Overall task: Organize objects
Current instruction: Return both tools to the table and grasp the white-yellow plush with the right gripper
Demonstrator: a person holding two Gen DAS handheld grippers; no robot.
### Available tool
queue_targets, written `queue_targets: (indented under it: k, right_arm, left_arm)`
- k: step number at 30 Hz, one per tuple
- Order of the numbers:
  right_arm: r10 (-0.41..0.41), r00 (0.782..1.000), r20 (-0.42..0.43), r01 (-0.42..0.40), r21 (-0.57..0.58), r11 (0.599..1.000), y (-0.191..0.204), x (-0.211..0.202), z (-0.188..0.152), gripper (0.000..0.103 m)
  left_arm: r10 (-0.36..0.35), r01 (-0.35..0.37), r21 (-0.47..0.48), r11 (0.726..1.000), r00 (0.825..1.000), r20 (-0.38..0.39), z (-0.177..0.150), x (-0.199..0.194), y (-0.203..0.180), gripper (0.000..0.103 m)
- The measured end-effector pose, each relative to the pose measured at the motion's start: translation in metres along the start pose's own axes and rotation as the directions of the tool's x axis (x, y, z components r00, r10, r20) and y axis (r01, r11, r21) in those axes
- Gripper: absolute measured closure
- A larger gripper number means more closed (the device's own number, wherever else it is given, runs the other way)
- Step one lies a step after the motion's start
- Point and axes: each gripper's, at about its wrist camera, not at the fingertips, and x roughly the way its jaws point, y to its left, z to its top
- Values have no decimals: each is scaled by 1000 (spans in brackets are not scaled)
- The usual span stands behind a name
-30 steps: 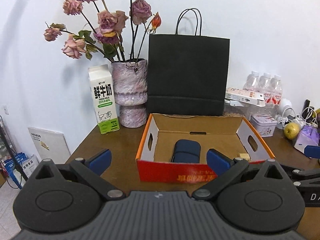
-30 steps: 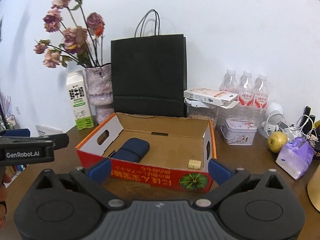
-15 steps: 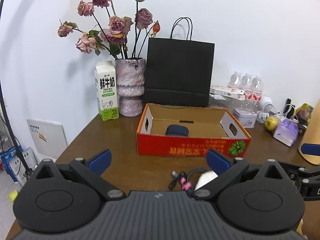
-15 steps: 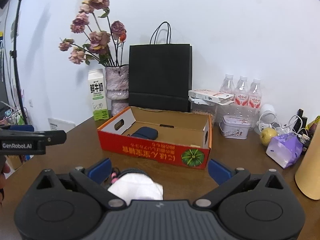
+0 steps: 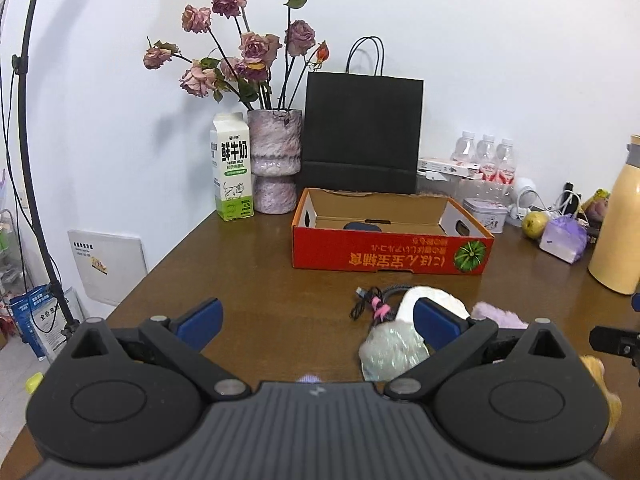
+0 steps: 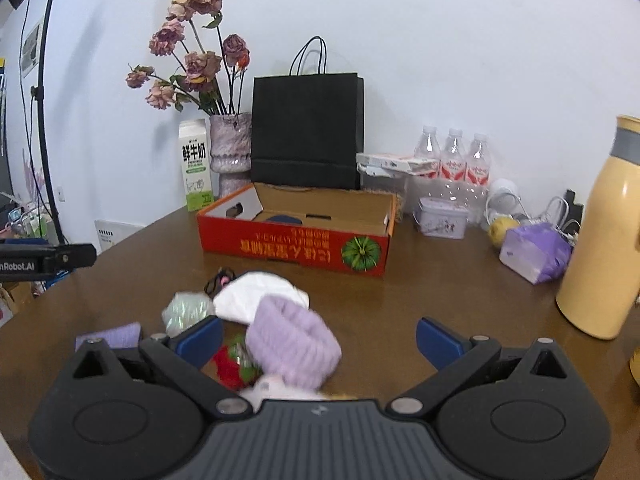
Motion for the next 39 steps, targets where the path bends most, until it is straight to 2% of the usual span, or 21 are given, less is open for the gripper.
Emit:
queue_targets:
  k: [15, 28, 31, 33, 34, 36, 37, 39]
  right_arm:
    - [-32, 999, -18, 31, -53, 998, 11, -22, -61, 0]
    - [-18, 992, -122, 13, -43, 999, -2, 18, -81, 2]
    - [4, 988, -152, -9, -36, 999, -3, 31, -82, 12]
    - [15, 986, -163, -20, -27, 999, -4, 37, -83, 26]
    - [15, 986, -168, -20, -25, 1000, -4, 40, -84, 29]
    - [22, 987, -159, -24, -14, 1000, -4, 42, -86, 46]
    - [34, 988, -152, -35, 0, 999, -6, 42, -86, 51]
    - [36, 990, -138, -36, 6, 999, -6, 42, -87, 54]
  left_arm:
    - [-20, 20, 11, 1000, 1000, -23, -47, -16, 0, 0]
    - [-7, 6, -3, 1000, 994, -107, -64, -5, 0, 0]
    - [-1, -1, -15, 1000, 991, -133, -66, -1, 0, 0]
    - [0, -3, -22, 1000, 988, -152, -67, 2, 0, 0]
    - [1, -5, -25, 1000, 987, -160, -68, 3, 0, 0]
    - [-3, -3, -32, 999, 984, -179, -68, 6, 0, 0]
    - [-6, -1, -36, 999, 982, -189, -68, 8, 0, 0]
    - [-9, 0, -43, 999, 978, -210, -68, 12, -2, 0]
